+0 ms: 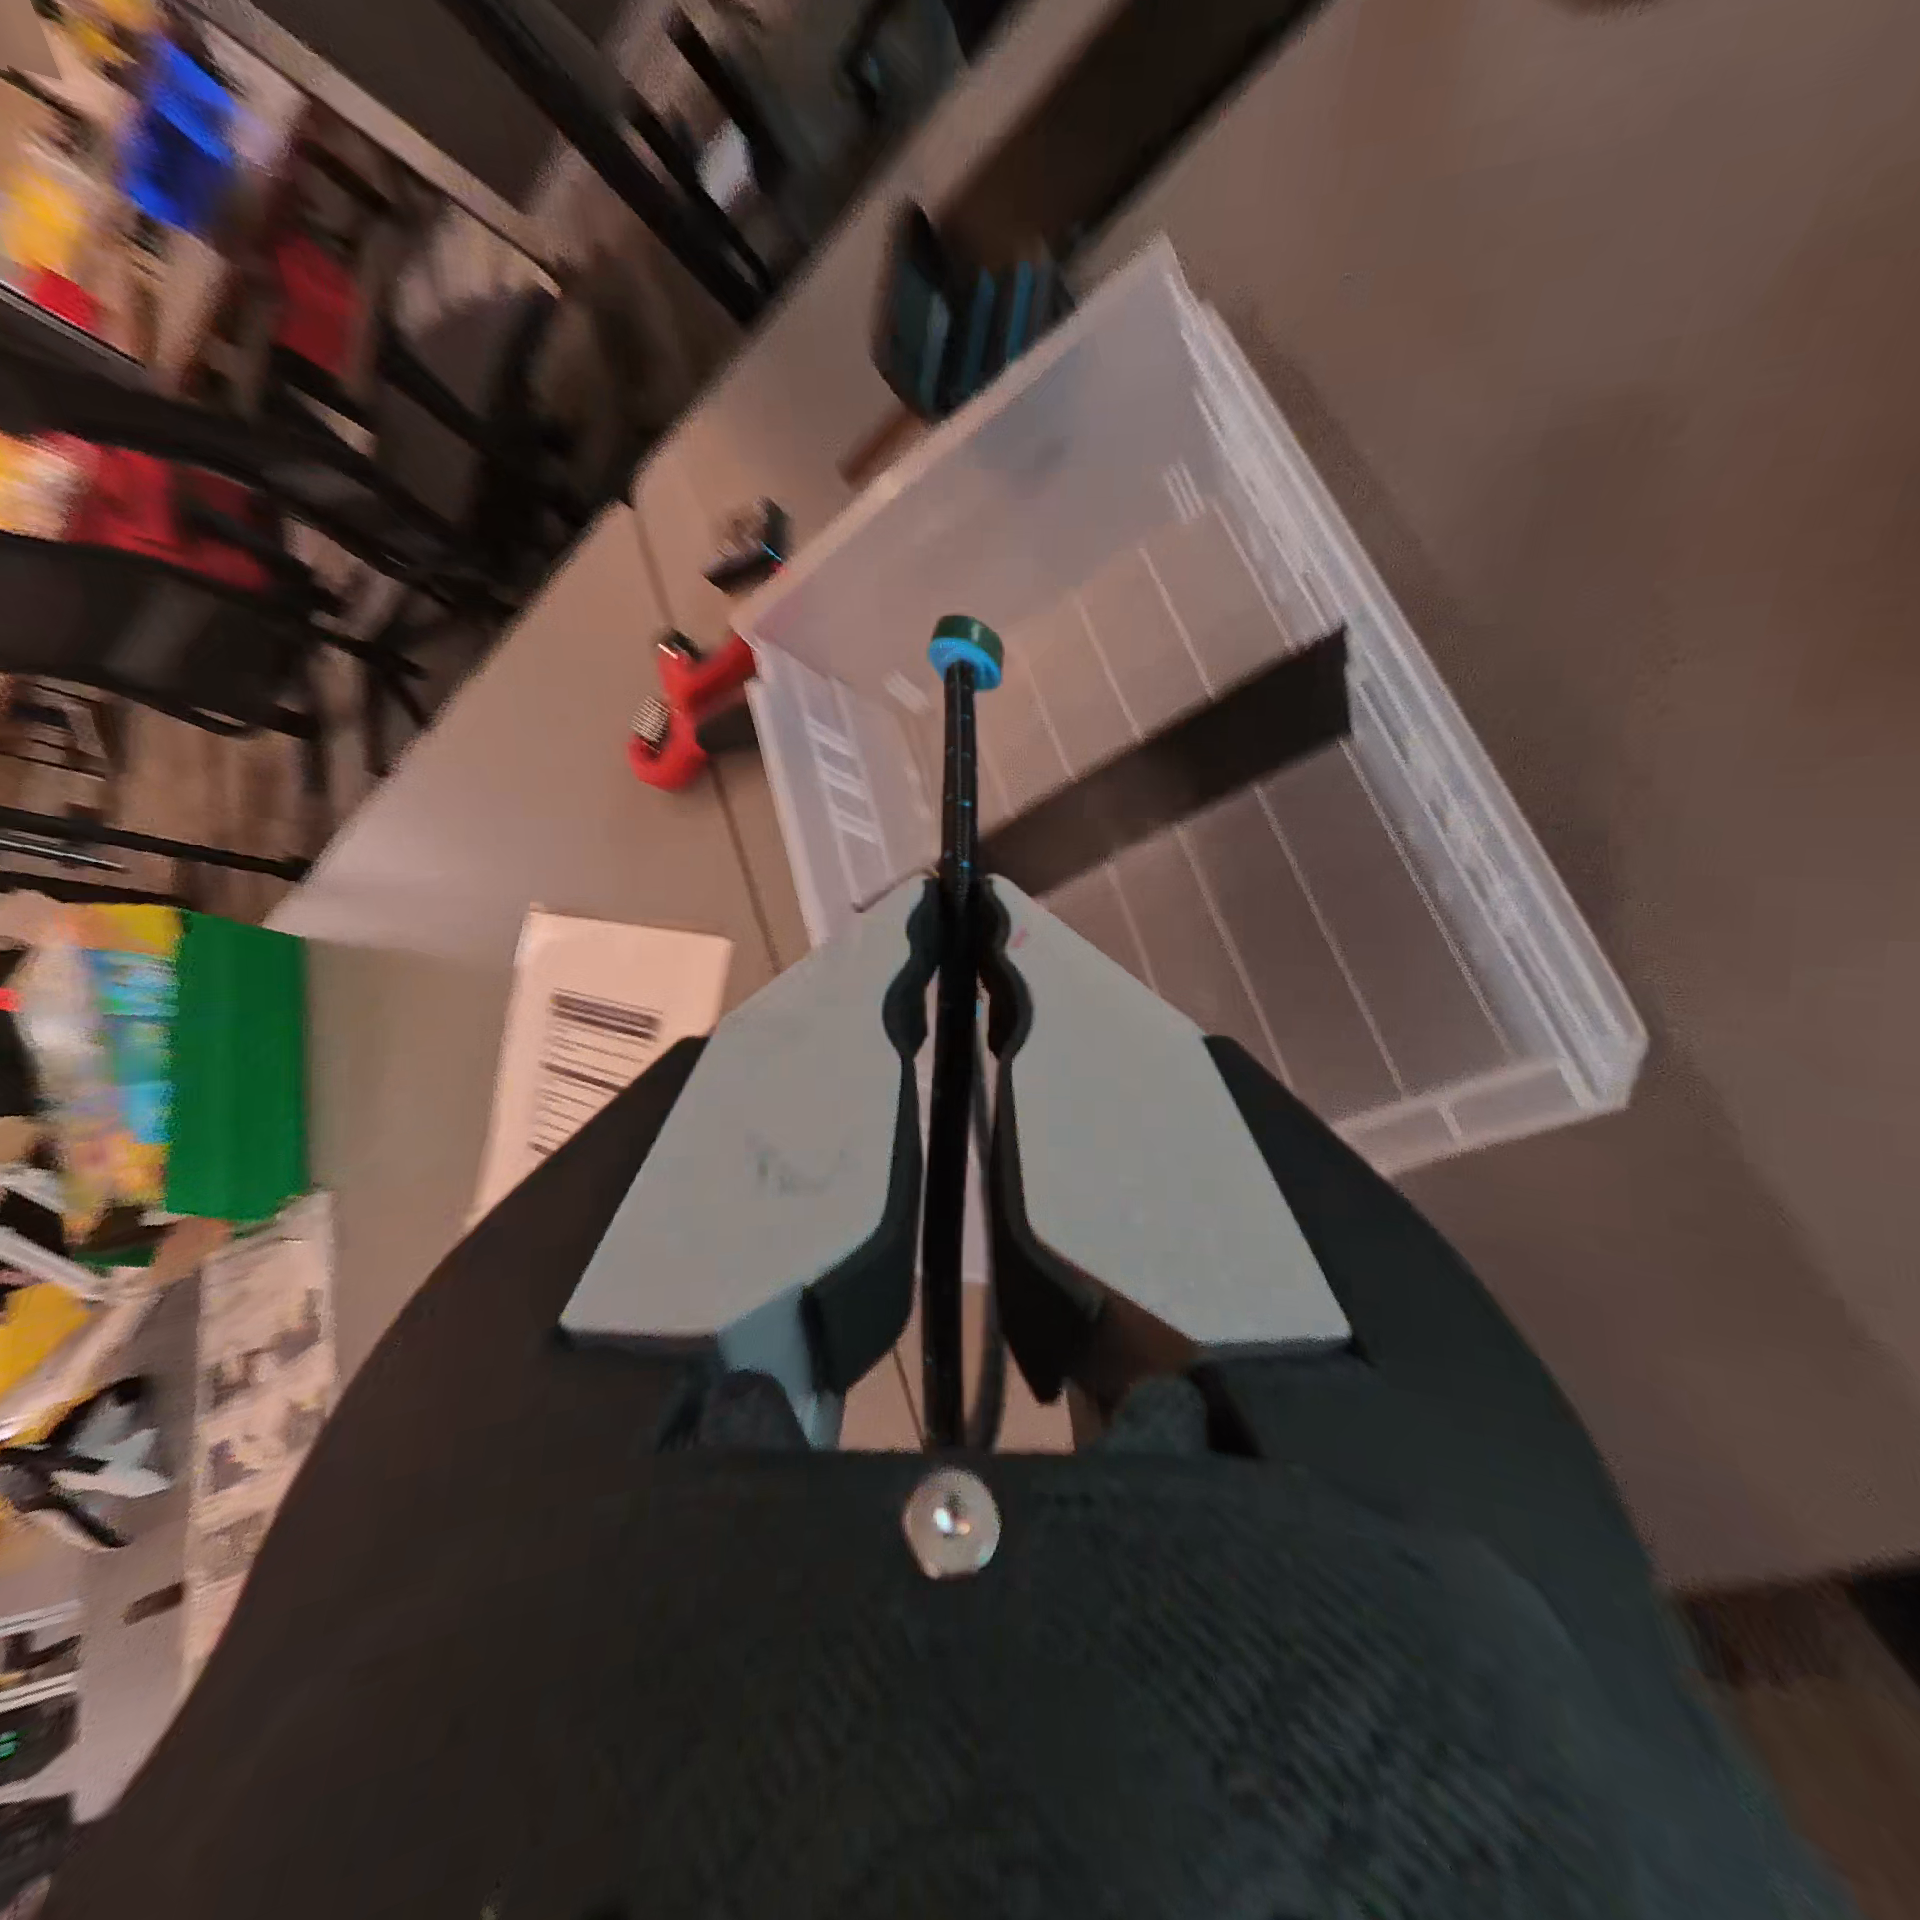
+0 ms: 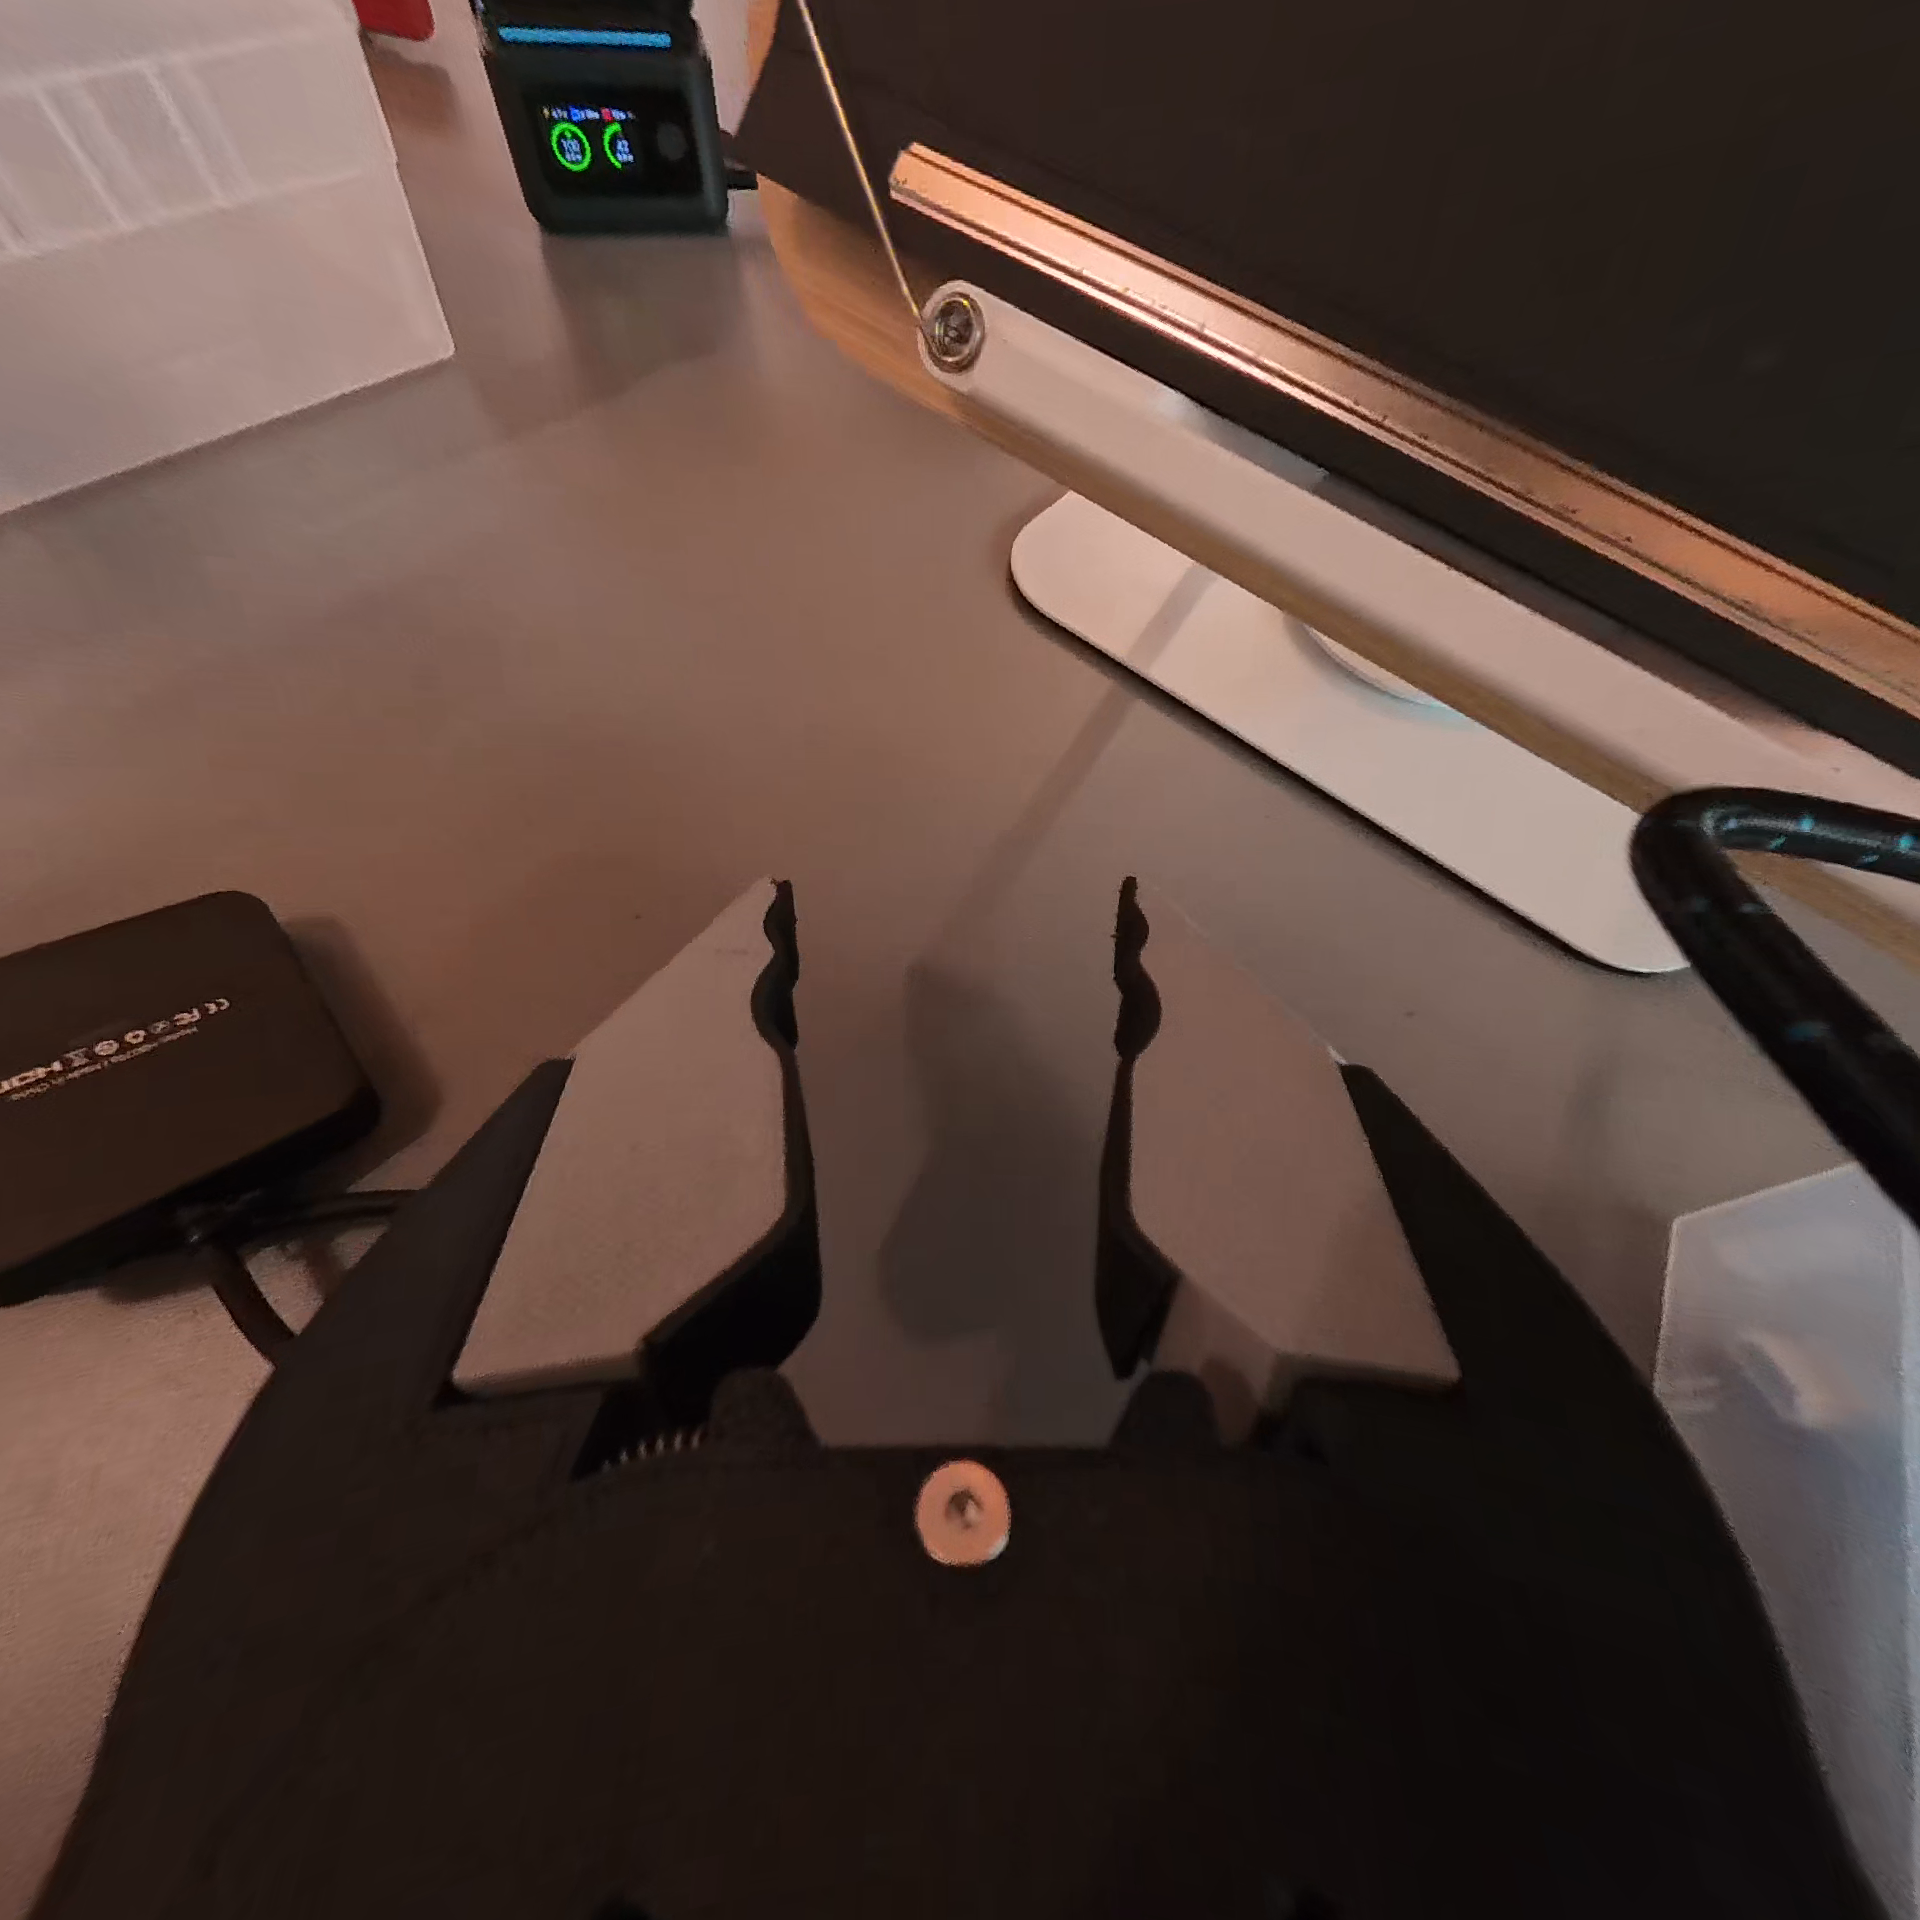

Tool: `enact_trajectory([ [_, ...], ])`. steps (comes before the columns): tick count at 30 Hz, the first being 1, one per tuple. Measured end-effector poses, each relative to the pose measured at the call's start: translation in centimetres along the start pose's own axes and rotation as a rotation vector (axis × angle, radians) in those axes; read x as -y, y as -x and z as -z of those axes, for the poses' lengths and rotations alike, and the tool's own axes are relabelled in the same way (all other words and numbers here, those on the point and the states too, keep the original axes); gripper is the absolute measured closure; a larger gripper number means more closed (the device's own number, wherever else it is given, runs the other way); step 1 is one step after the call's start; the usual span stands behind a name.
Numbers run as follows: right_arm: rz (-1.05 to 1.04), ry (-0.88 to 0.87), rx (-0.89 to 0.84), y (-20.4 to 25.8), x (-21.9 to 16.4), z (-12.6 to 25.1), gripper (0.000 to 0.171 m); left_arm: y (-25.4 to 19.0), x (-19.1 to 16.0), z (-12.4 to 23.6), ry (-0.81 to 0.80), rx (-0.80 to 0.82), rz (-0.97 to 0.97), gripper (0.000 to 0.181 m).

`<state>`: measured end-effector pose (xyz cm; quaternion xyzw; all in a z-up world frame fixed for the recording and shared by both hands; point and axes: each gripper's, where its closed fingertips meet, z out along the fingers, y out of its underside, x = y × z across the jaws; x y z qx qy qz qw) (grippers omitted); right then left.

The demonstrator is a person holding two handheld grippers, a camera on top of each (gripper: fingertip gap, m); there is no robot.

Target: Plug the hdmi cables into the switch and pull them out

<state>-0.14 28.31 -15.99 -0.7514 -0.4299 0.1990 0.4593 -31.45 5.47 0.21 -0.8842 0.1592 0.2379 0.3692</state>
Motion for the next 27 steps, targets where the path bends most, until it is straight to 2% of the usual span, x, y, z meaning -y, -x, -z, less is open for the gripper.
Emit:
enact_trajectory([
  [5, 0.026, -0.004, -0.022, 0.0, 0.2, 0.0, 0.112, 1.6, 6.4, 4.2, -0.216, 0.225, -0.033, 0.178],
  [8, 0.027, -0.010, -0.025, -0.1, 0.3, 0.1, 0.112, -0.3, 10.2, 6.5, -0.346, 0.236, -0.061, 0.177],
  [10, 0.025, -0.008, -0.027, -0.2, 0.2, 0.1, 0.112, -3.1, 12.3, 7.5, -0.407, 0.189, -0.105, 0.177],
  [13, 0.017, -0.006, -0.030, -0.5, 0.2, 0.1, 0.112, -8.8, 14.7, 8.3, -0.472, 0.085, -0.185, 0.177],
  [16, -0.002, -0.013, -0.029, -0.9, 0.3, 0.2, 0.112, -17.0, 15.8, 8.4, -0.522, -0.101, -0.252, 0.177],
  [20, -0.016, -0.012, -0.030, -1.3, 0.2, 0.3, 0.112, -28.2, 15.1, 6.7, -0.556, -0.252, -0.363, 0.177],
  [24, -0.018, -0.009, -0.028, -1.4, 0.1, 0.3, 0.112, -38.9, 12.9, 5.1, -0.549, -0.432, -0.446, 0.176],
  [27, -0.017, -0.003, -0.024, -1.4, 0.1, 0.2, 0.111, -43.7, 13.2, 4.9, -0.600, -0.509, -0.409, 0.174],
])
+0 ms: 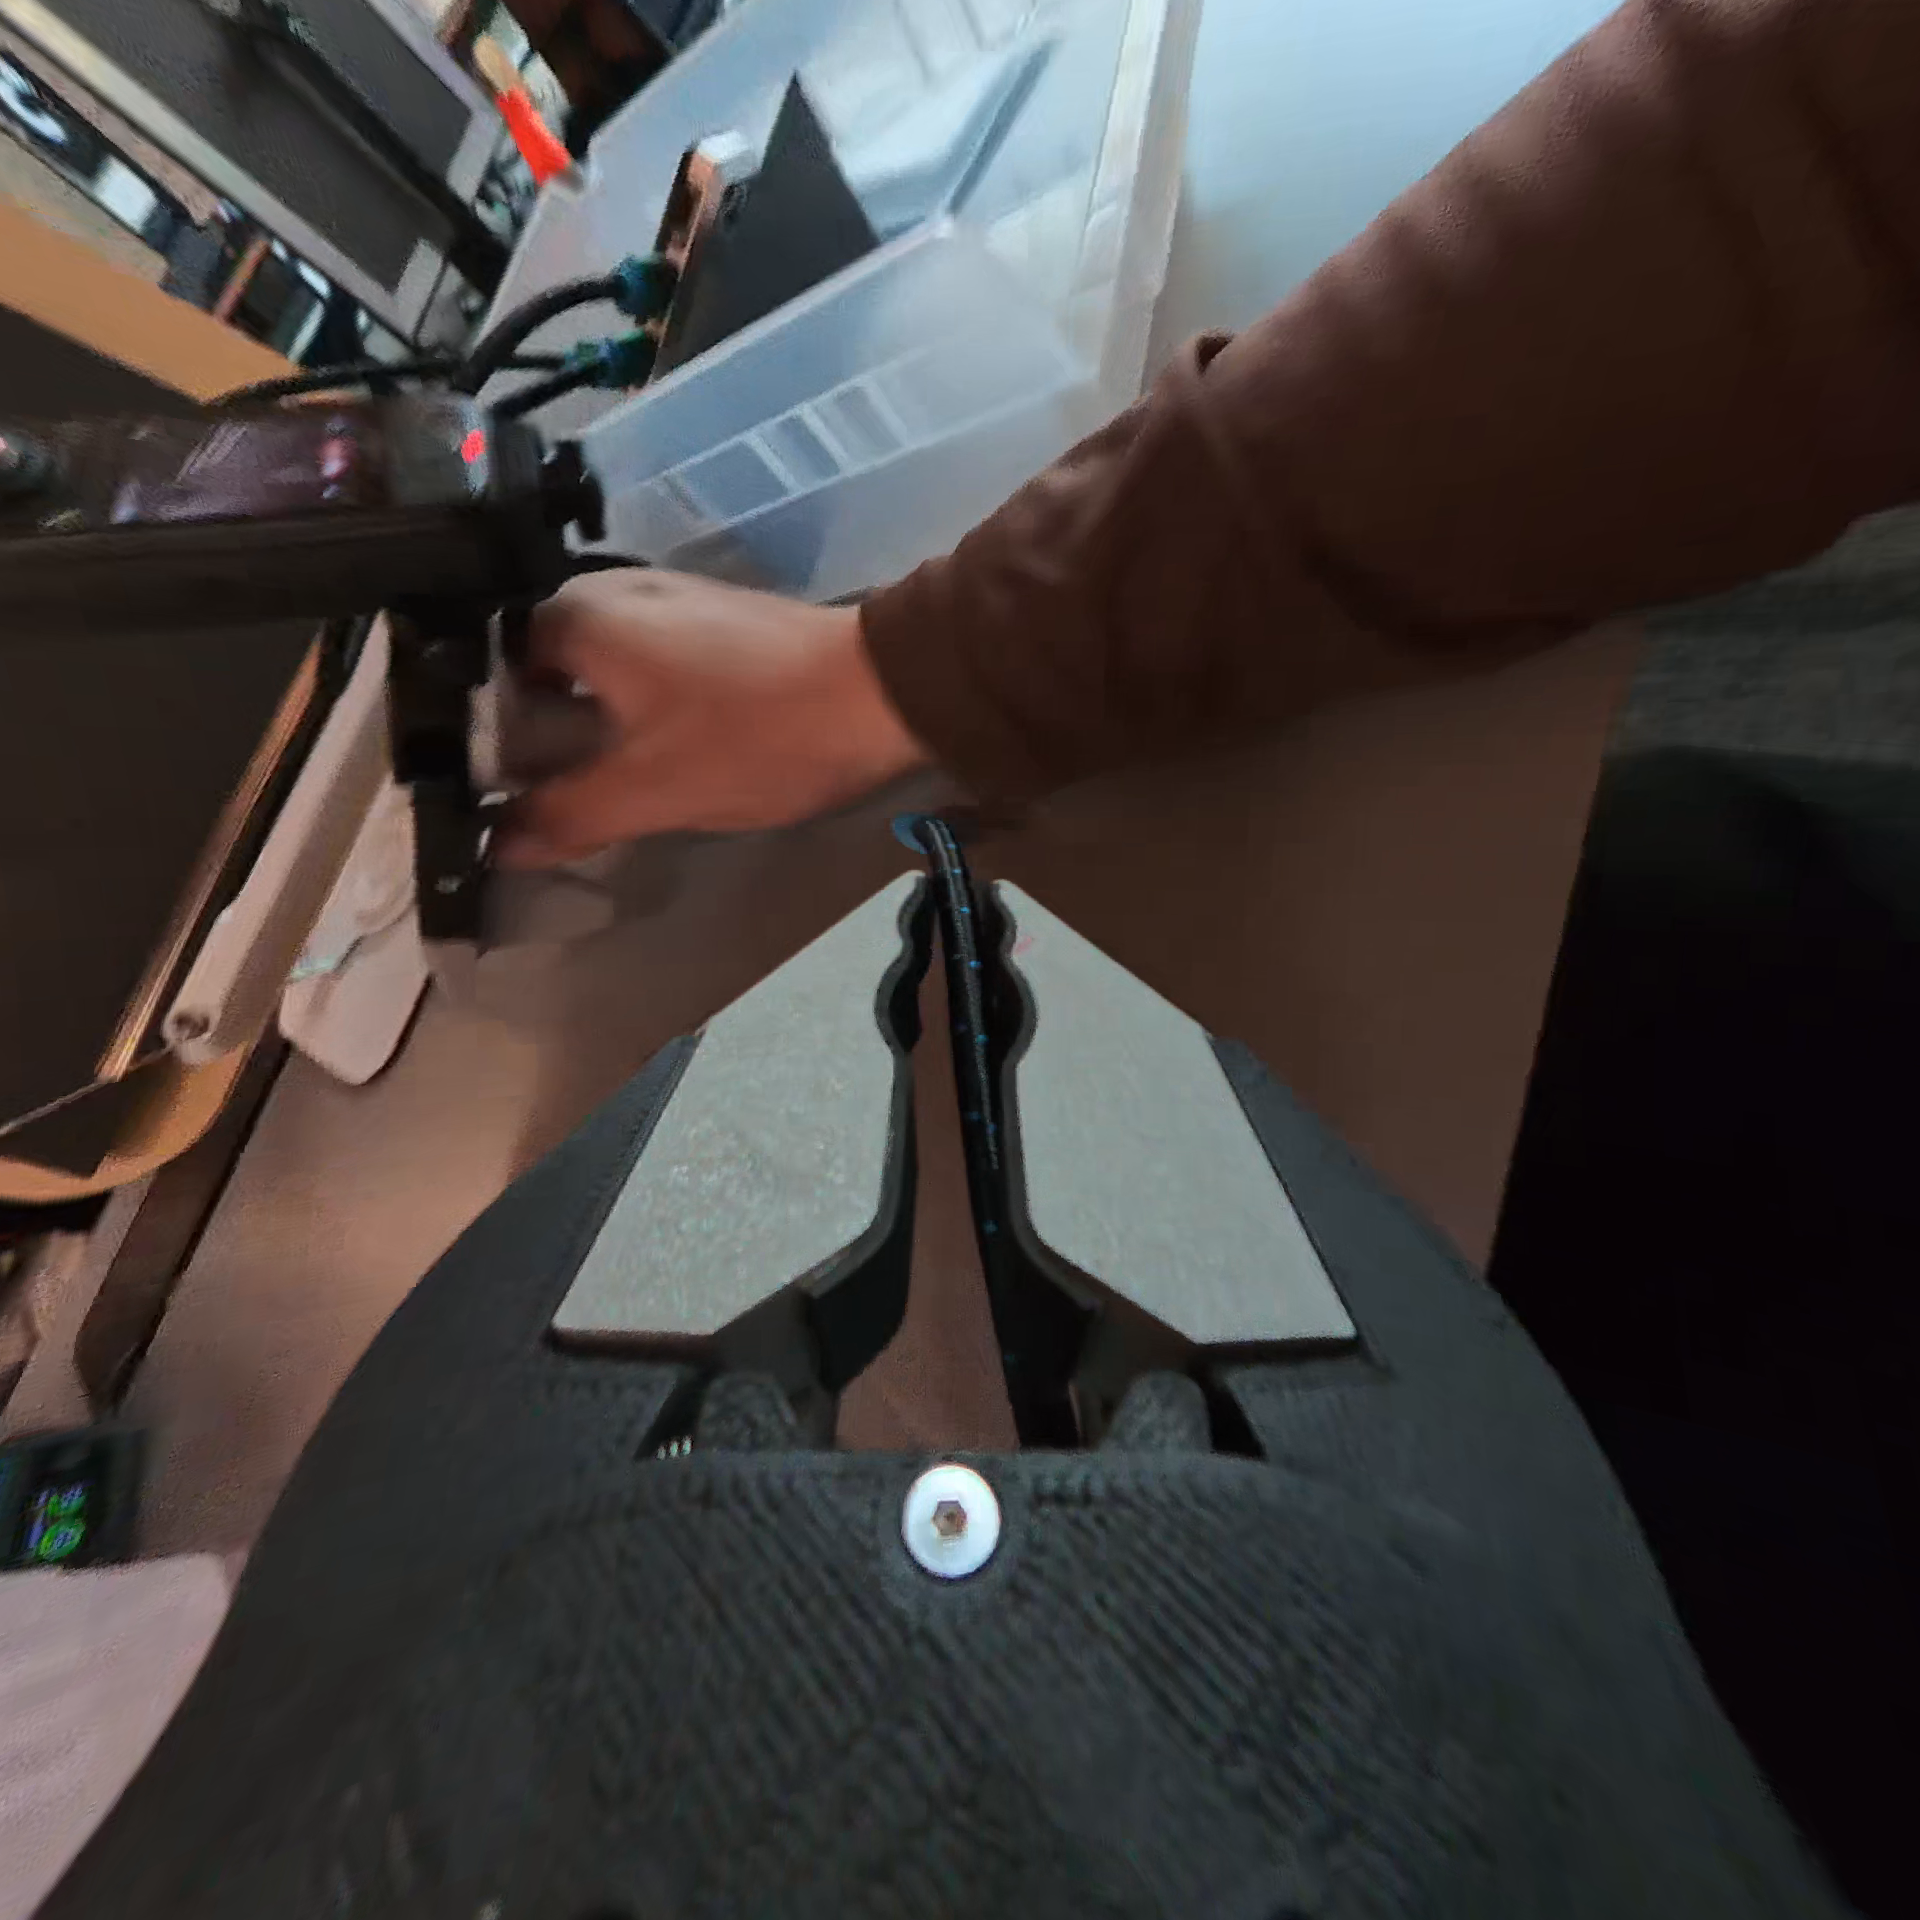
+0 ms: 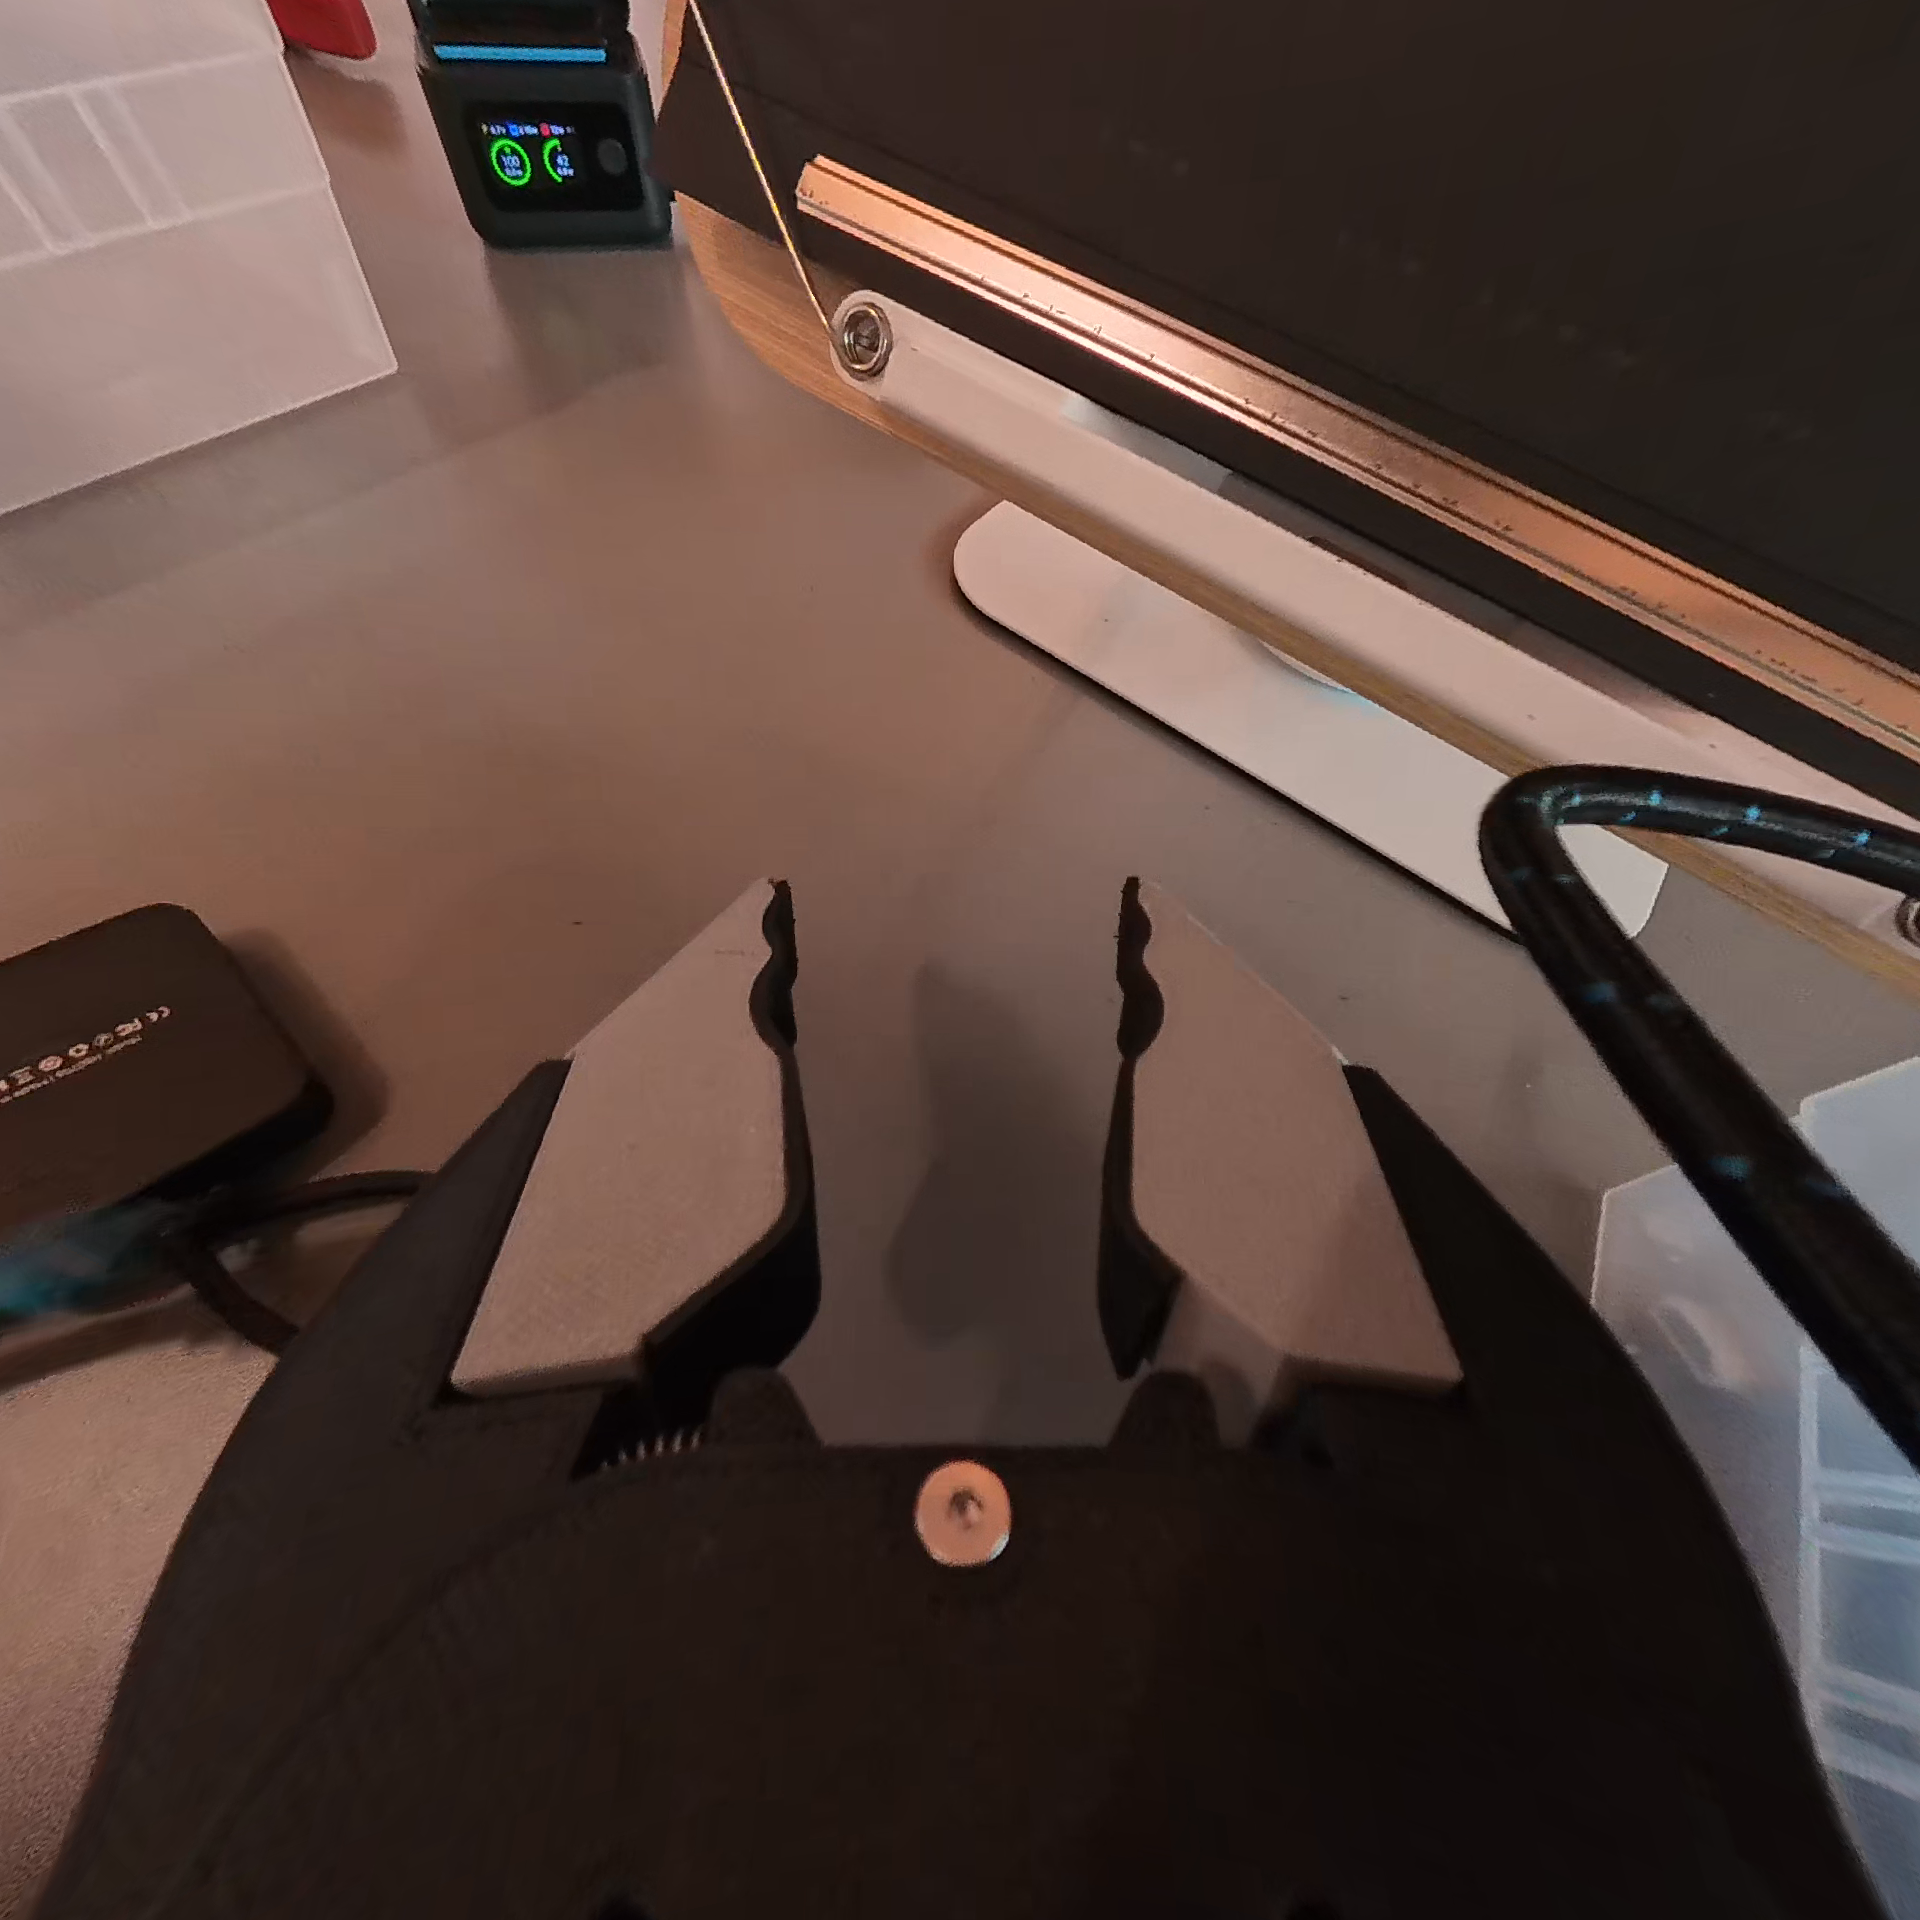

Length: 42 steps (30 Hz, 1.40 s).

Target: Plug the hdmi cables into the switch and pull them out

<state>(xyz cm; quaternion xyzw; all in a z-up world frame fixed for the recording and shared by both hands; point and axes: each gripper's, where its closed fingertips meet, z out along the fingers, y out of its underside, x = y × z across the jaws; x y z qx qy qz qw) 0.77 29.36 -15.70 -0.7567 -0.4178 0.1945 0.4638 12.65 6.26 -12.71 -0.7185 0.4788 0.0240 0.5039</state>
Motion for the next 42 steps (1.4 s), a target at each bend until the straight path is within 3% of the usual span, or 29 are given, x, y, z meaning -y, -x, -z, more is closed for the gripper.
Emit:
enact_trajectory([
  [6, 0.019, 0.049, 0.014, -0.7, -0.8, -0.1, 0.113, -1.0, 2.0, -2.8, -0.067, -0.048, 0.047, 0.155],
  [10, 0.029, 0.115, 0.029, -0.9, -1.7, -0.2, 0.110, -1.2, 2.2, -2.2, -0.104, -0.156, 0.159, 0.143],
  [20, 0.052, 0.120, -0.007, -1.3, -1.8, -0.4, 0.110, 11.1, 2.8, 3.4, -0.316, -0.061, 0.434, 0.133],
  [23, 0.048, 0.122, -0.005, -1.2, -2.0, -0.5, 0.110, 15.3, 1.4, 2.5, -0.317, 0.040, 0.433, 0.137],
  [27, 0.056, 0.114, -0.007, -1.0, -1.9, -0.4, 0.111, 19.7, -3.1, -1.5, -0.258, 0.158, 0.500, 0.145],
  [33, 0.056, 0.115, 0.011, -0.4, -2.0, -0.7, 0.112, 21.2, -10.5, -5.9, -0.085, 0.299, 0.467, 0.150],
  [42, 0.114, 0.138, -0.022, -0.4, -2.1, -0.4, 0.113, 21.9, -11.4, -4.7, -0.104, 0.321, 0.491, 0.157],
])
